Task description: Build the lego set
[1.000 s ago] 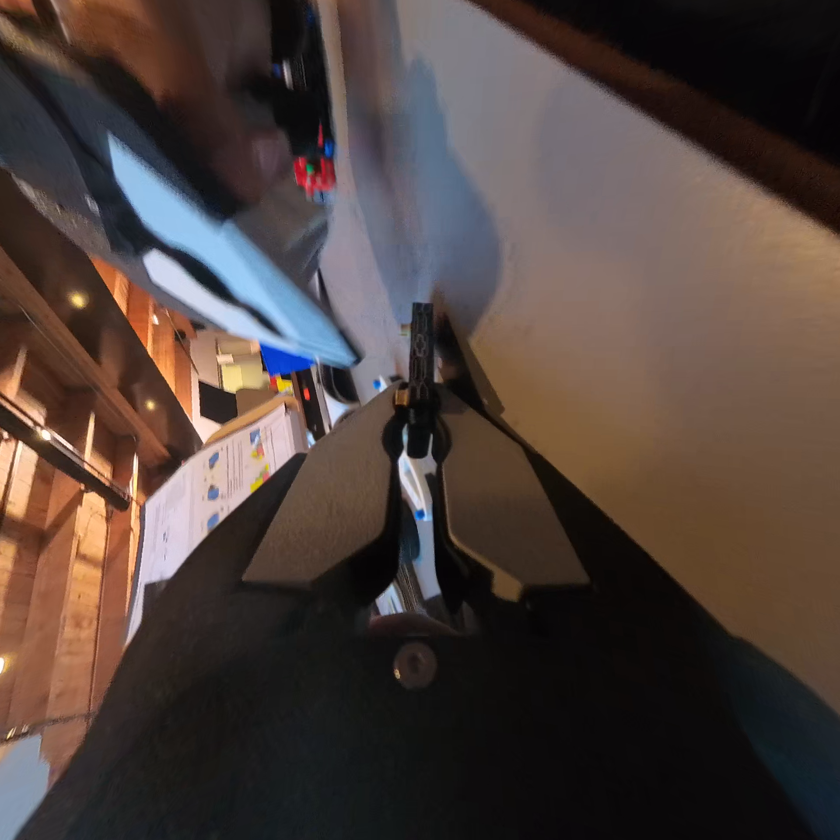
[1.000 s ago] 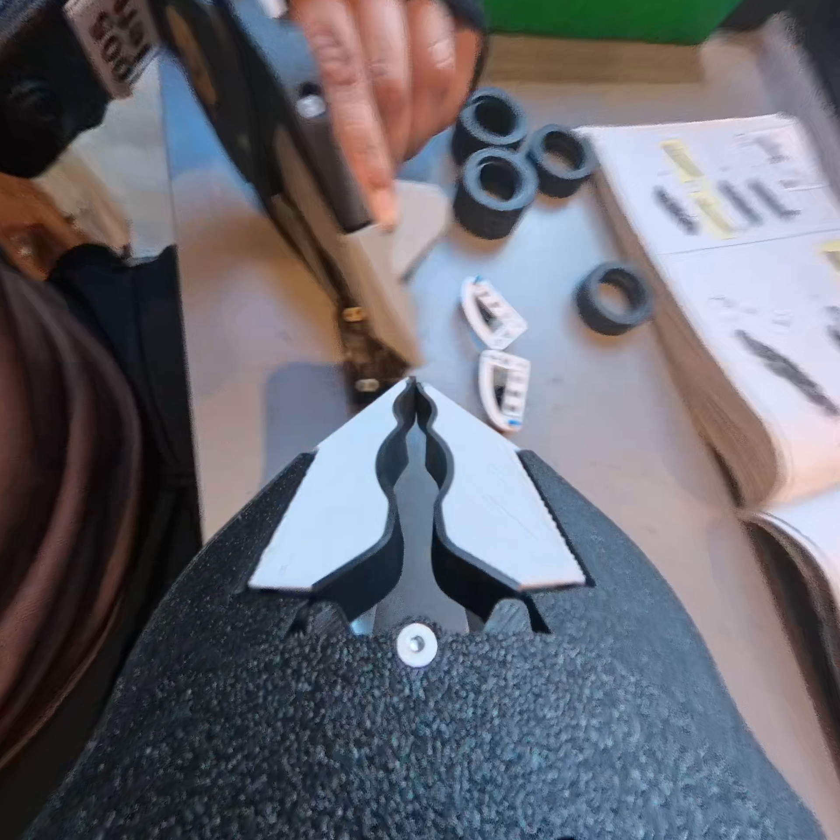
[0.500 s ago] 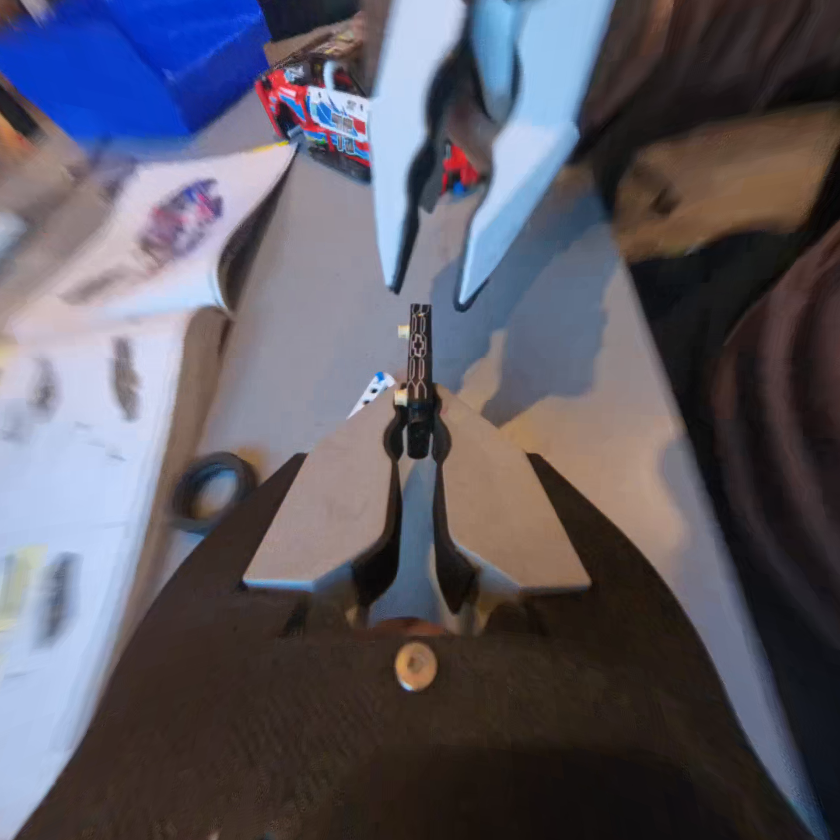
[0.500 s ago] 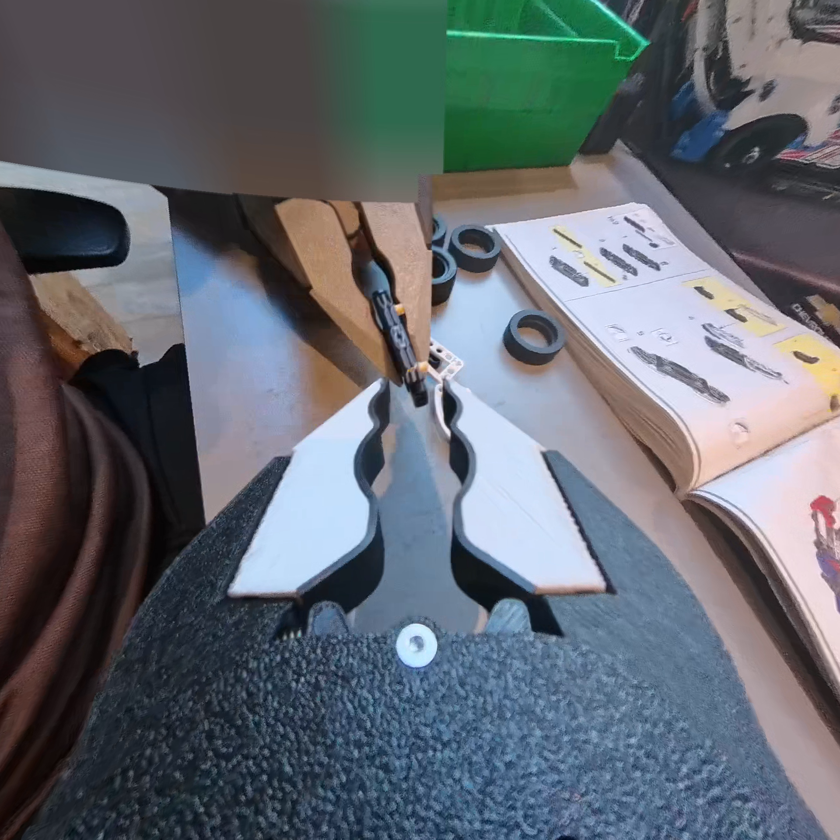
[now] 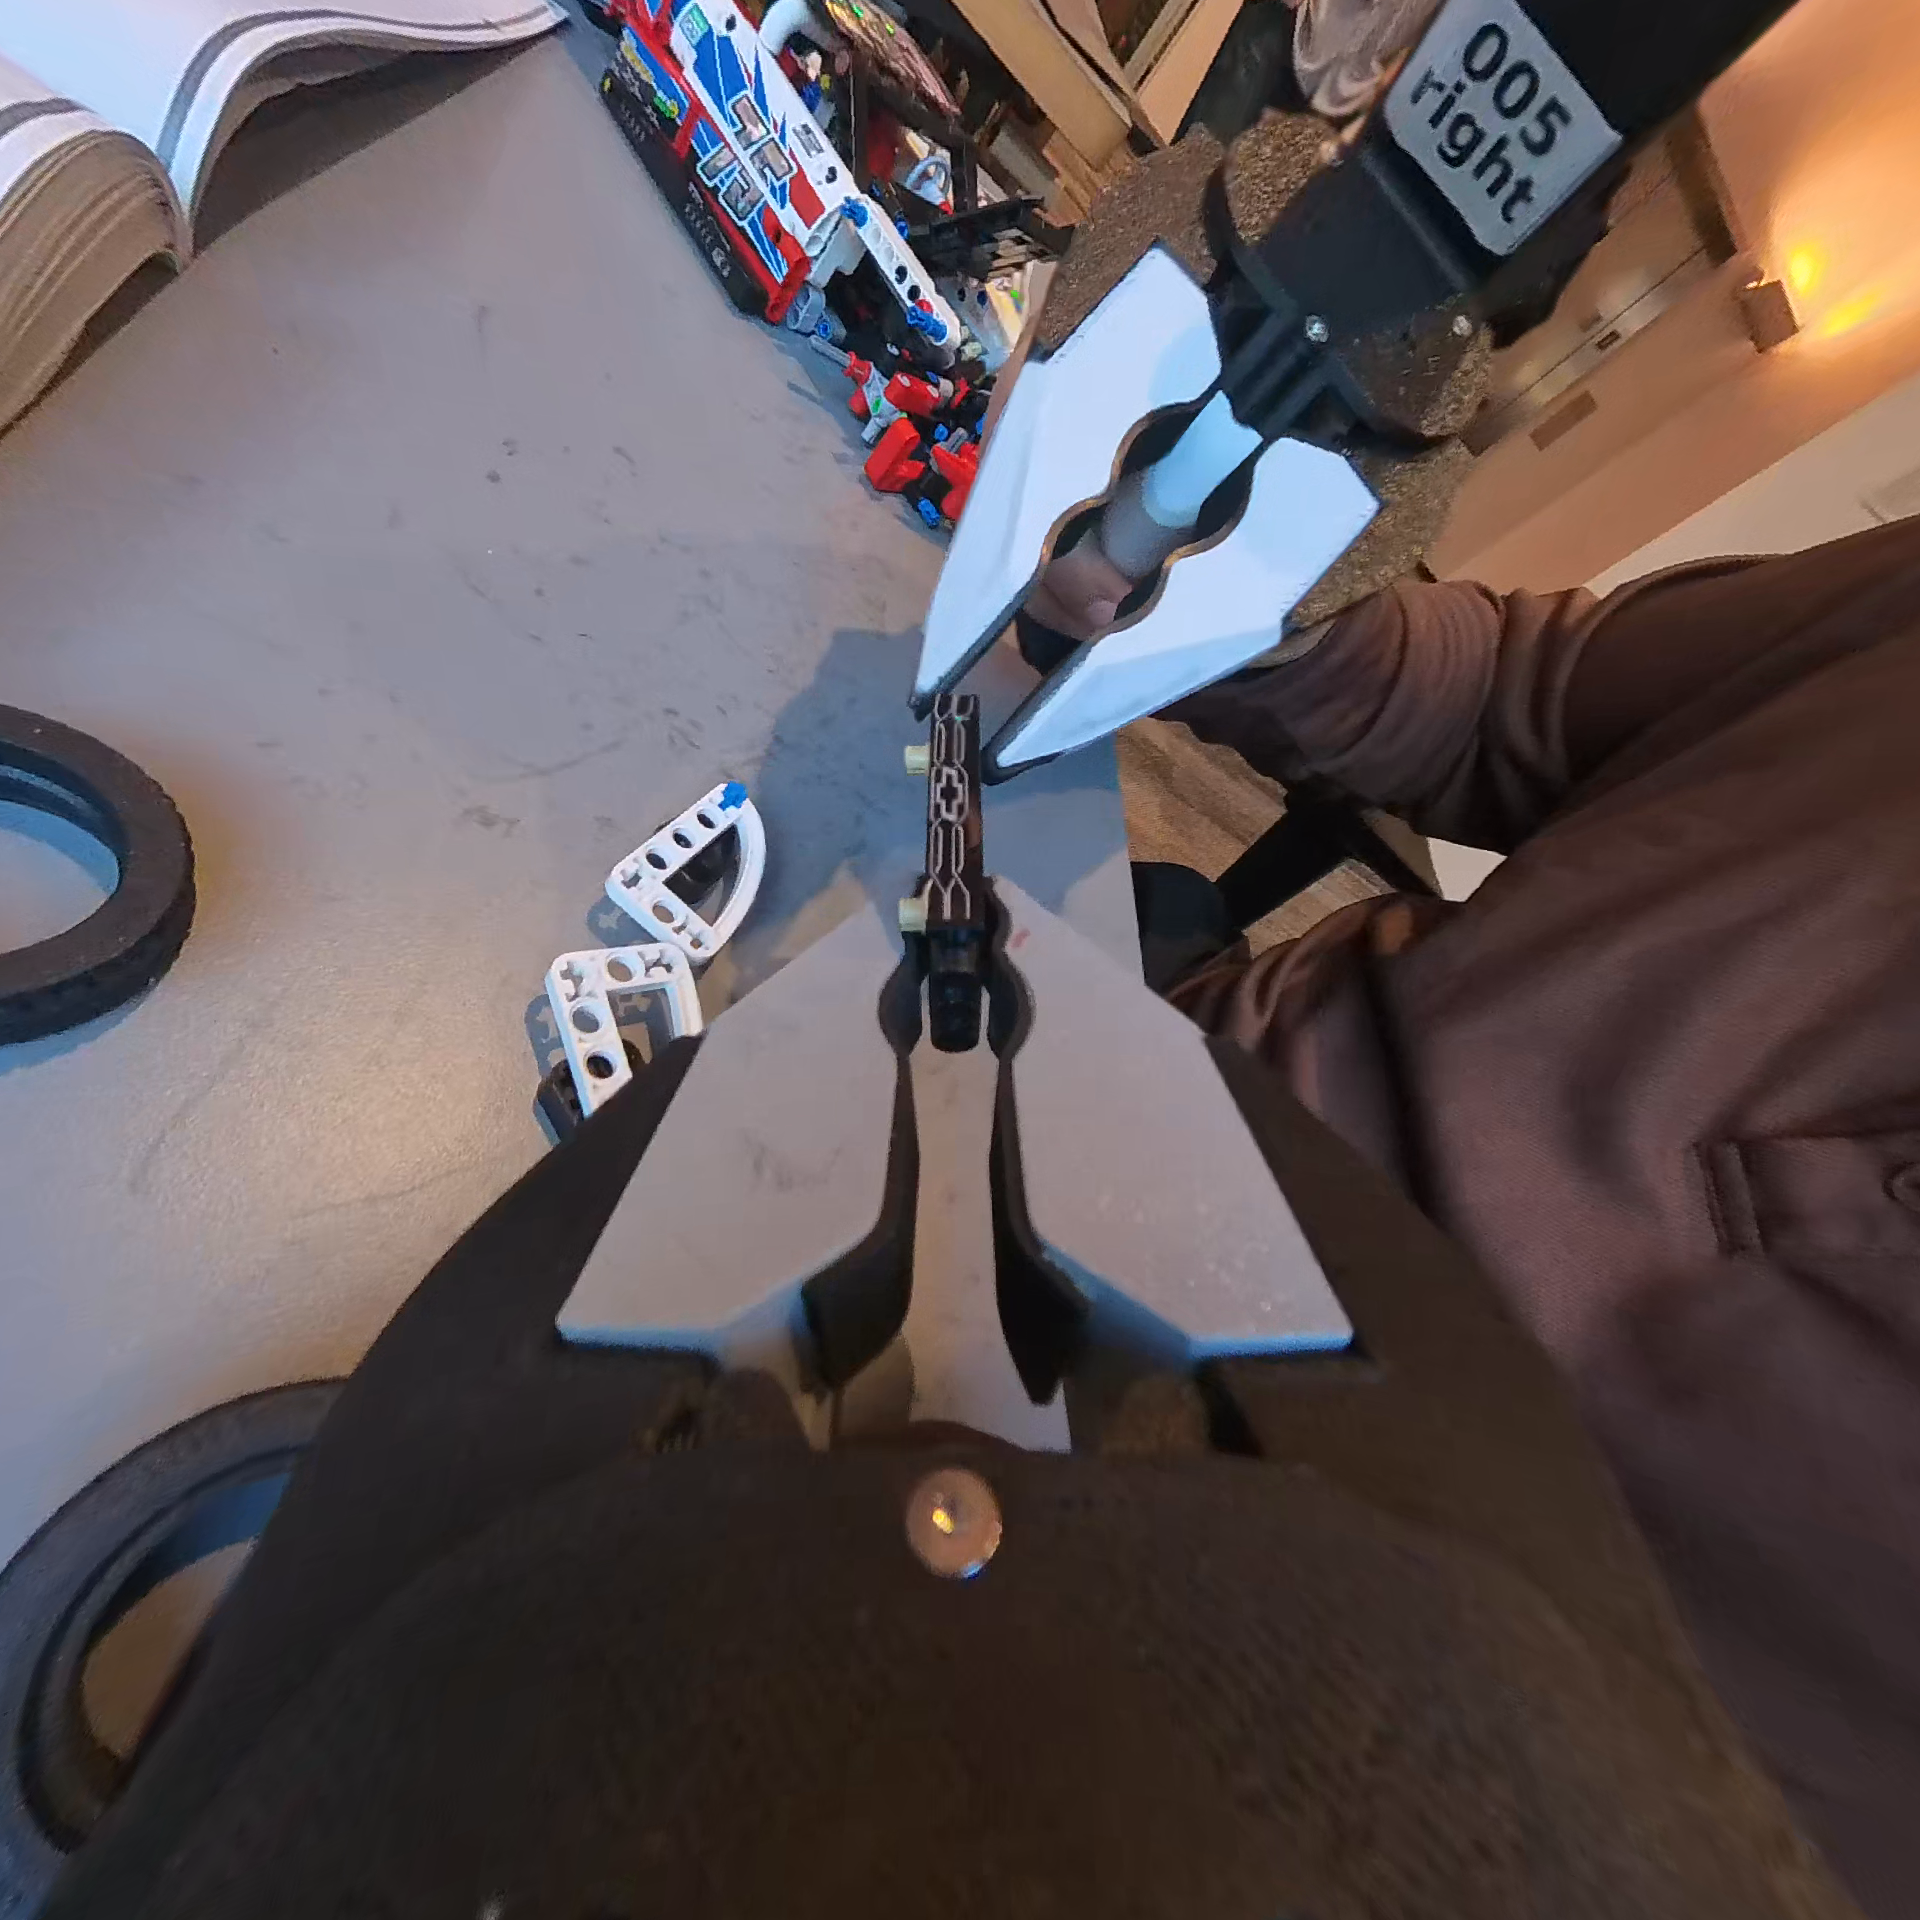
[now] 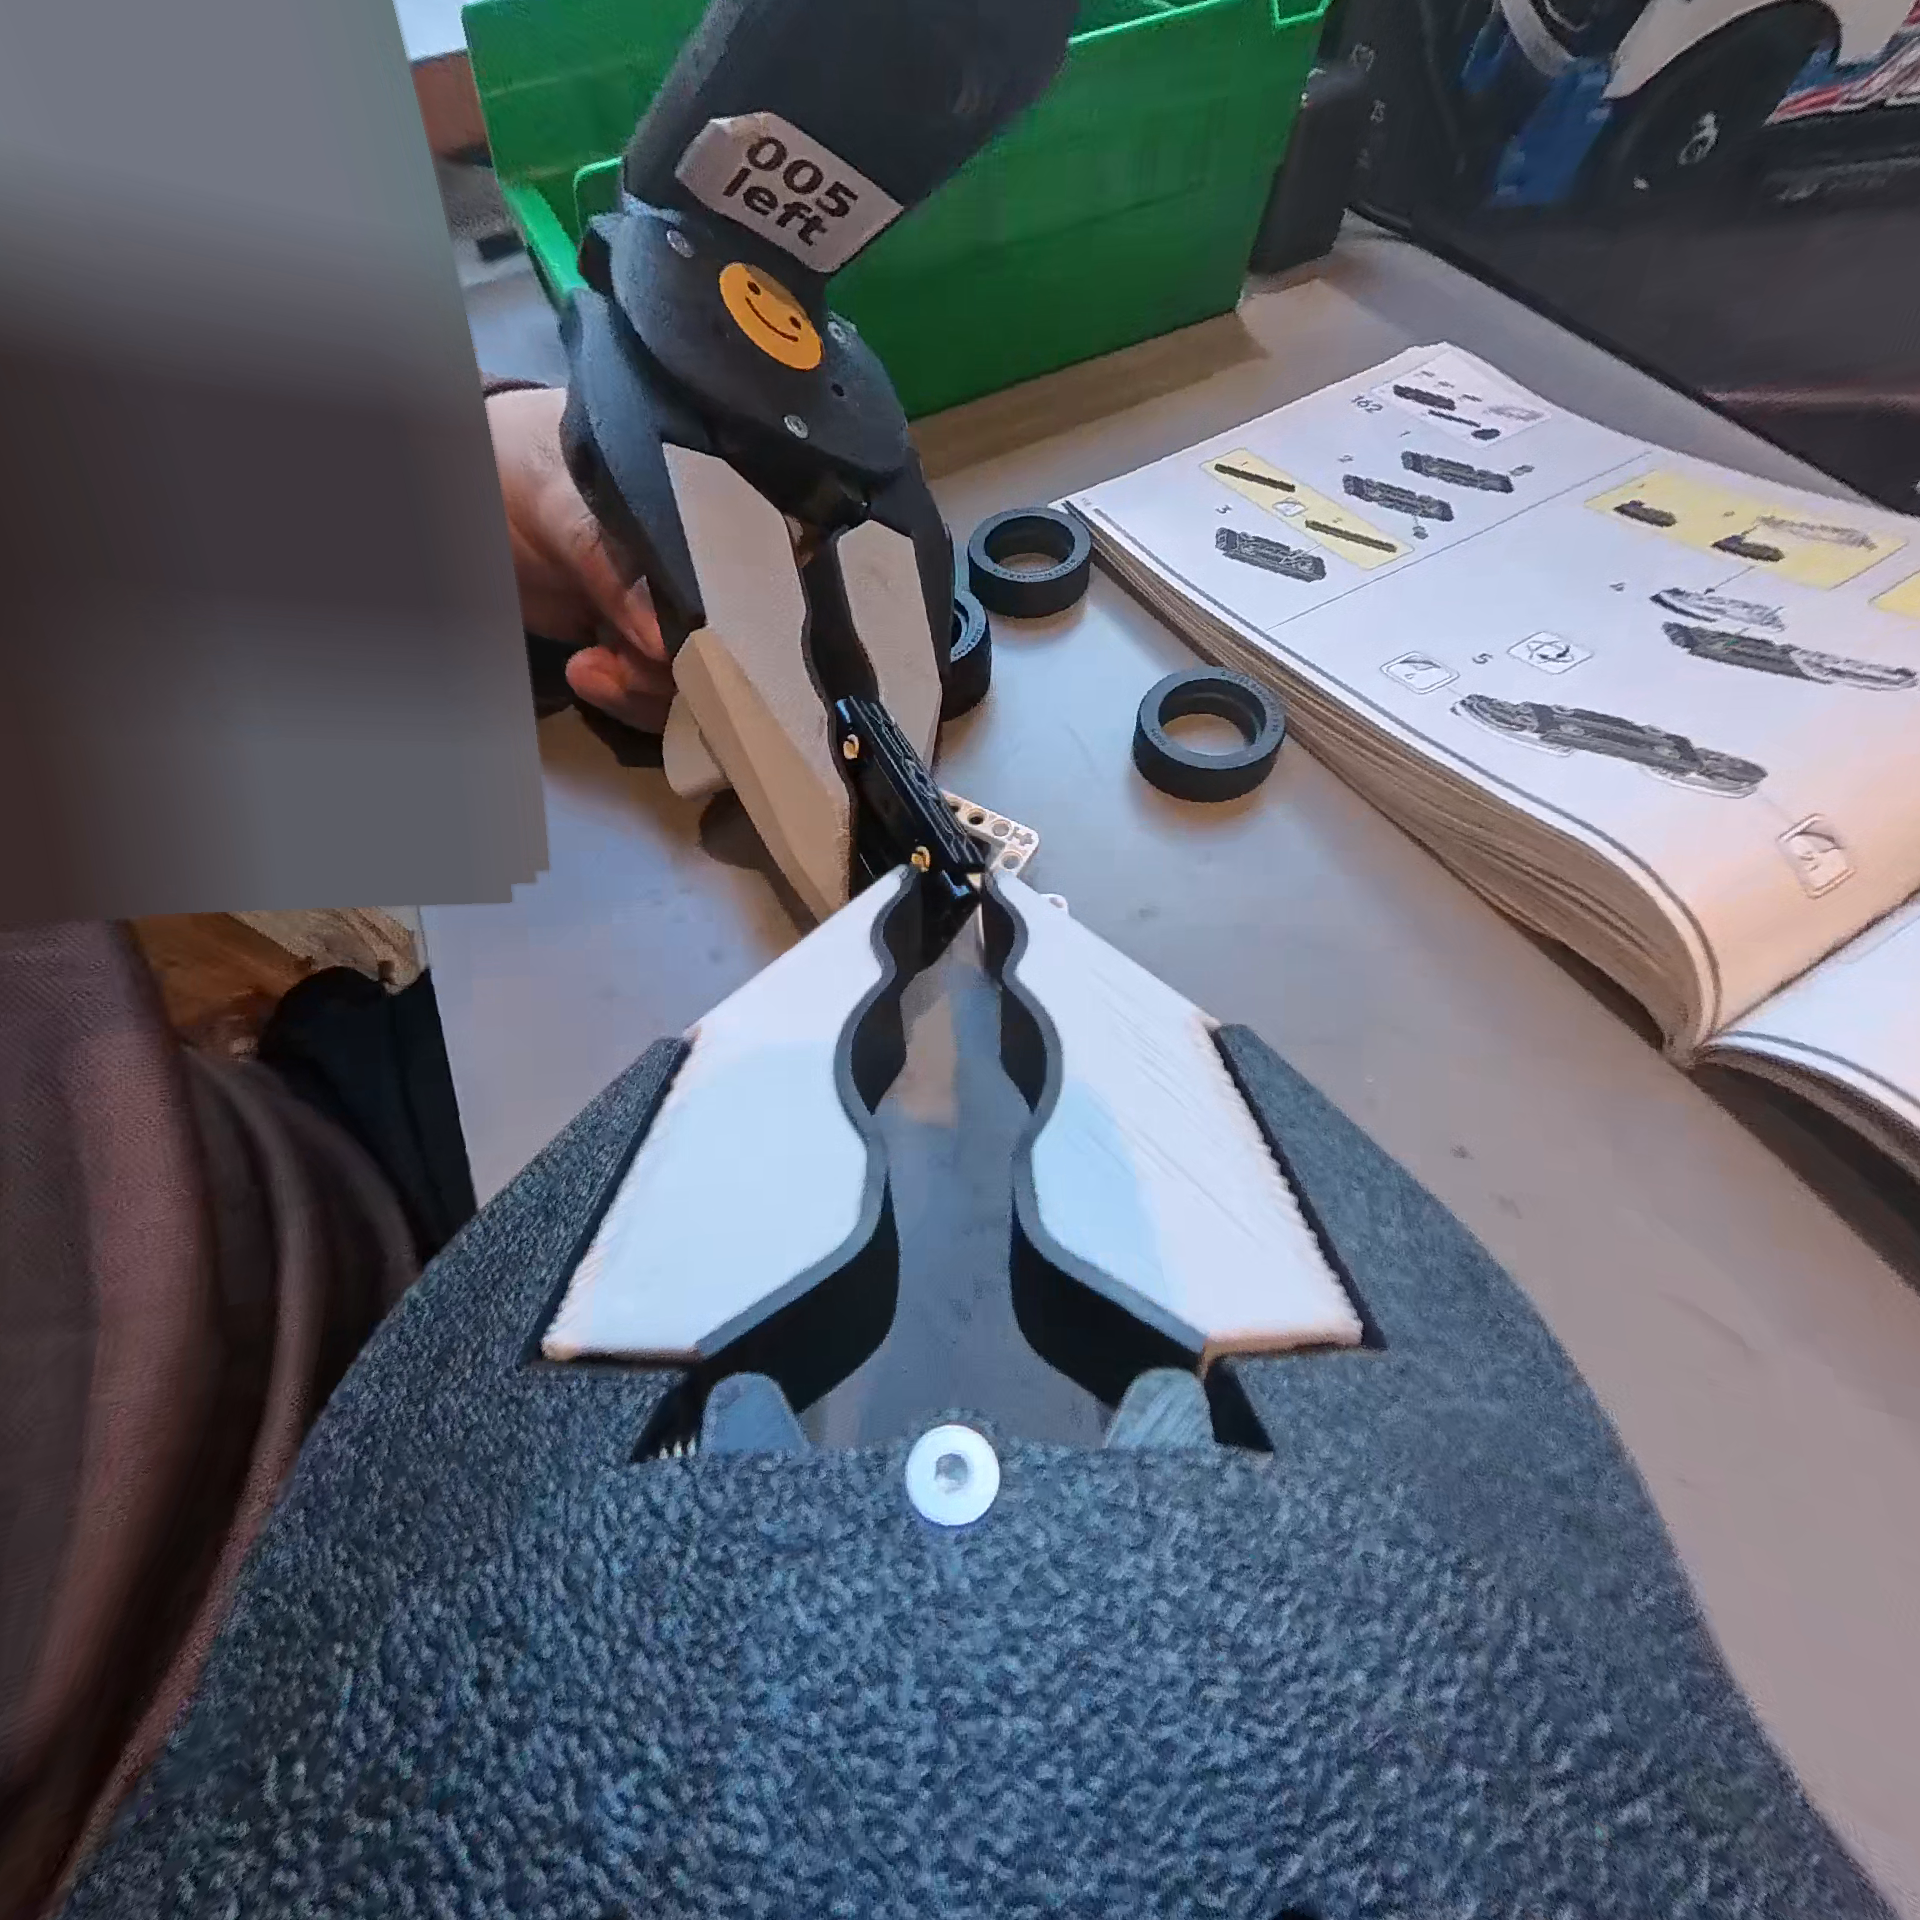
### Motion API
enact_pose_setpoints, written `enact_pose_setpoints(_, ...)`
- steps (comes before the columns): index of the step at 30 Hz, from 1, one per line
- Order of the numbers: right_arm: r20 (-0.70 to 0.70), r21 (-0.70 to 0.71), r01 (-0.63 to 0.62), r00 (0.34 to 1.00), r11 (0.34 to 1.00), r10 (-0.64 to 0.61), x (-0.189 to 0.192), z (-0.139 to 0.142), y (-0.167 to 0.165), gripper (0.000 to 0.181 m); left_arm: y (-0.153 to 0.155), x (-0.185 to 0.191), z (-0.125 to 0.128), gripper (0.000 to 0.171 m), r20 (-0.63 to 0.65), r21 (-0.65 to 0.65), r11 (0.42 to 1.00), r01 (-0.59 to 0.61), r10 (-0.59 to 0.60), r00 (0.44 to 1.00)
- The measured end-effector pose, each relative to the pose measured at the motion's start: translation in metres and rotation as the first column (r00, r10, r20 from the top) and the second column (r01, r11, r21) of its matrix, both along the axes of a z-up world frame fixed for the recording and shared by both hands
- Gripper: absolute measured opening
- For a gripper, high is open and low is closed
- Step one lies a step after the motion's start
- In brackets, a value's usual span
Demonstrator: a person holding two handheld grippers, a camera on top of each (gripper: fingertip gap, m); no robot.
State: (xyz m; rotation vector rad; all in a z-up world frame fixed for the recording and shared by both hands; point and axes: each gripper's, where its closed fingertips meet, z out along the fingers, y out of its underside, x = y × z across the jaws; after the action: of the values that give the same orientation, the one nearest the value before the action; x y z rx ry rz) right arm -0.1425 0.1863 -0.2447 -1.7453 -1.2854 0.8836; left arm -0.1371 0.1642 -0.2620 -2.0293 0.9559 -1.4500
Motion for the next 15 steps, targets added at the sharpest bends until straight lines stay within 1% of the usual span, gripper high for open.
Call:
enact_pose_setpoints(2, -0.016, -0.036, 0.002, 1.0, 0.999, -0.003, 0.0, -0.002, 0.0, 0.01, 0.001, -0.001, -0.002, 0.005, -0.016, 0.013, 1.0, -0.001, 0.001, 1.0)
enact_pose_setpoints(4, -0.023, -0.079, 0.008, 1.0, 0.997, -0.01, 0.0, -0.006, 0.001, 0.01, 0.002, -0.001, -0.006, 0.005, -0.053, 0.053, 0.999, -0.005, 0.008, 0.999)
enact_pose_setpoints(7, -0.043, -0.143, 0.025, 0.999, 0.989, -0.031, 0.0, -0.01, 0.003, 0.01, 0.005, -0.002, -0.011, 0.005, -0.142, 0.198, 0.98, -0.005, 0.034, 0.989)
enact_pose_setpoints(10, -0.069, -0.233, 0.052, 0.995, 0.971, -0.07, -0.001, -0.016, 0.004, 0.011, 0.01, -0.004, -0.018, 0.006, -0.251, 0.376, 0.926, 0.002, 0.1, 0.963)
enact_pose_setpoints(11, -0.075, -0.251, 0.054, 0.994, 0.966, -0.075, -0.001, -0.017, 0.004, 0.011, 0.01, -0.005, -0.02, 0.006, -0.274, 0.416, 0.909, 0.01, 0.115, 0.955)
enact_pose_setpoints(12, -0.084, -0.264, 0.059, 0.993, 0.963, -0.084, -0.002, -0.017, 0.004, 0.011, 0.01, -0.005, -0.019, 0.007, -0.273, 0.425, 0.905, 0.005, 0.123, 0.954)
enact_pose_setpoints(15, -0.087, -0.28, 0.076, 0.991, 0.957, -0.104, -0.005, -0.016, 0.005, 0.011, 0.008, -0.006, -0.019, 0.007, -0.245, 0.353, 0.935, -0.005, 0.098, 0.965)
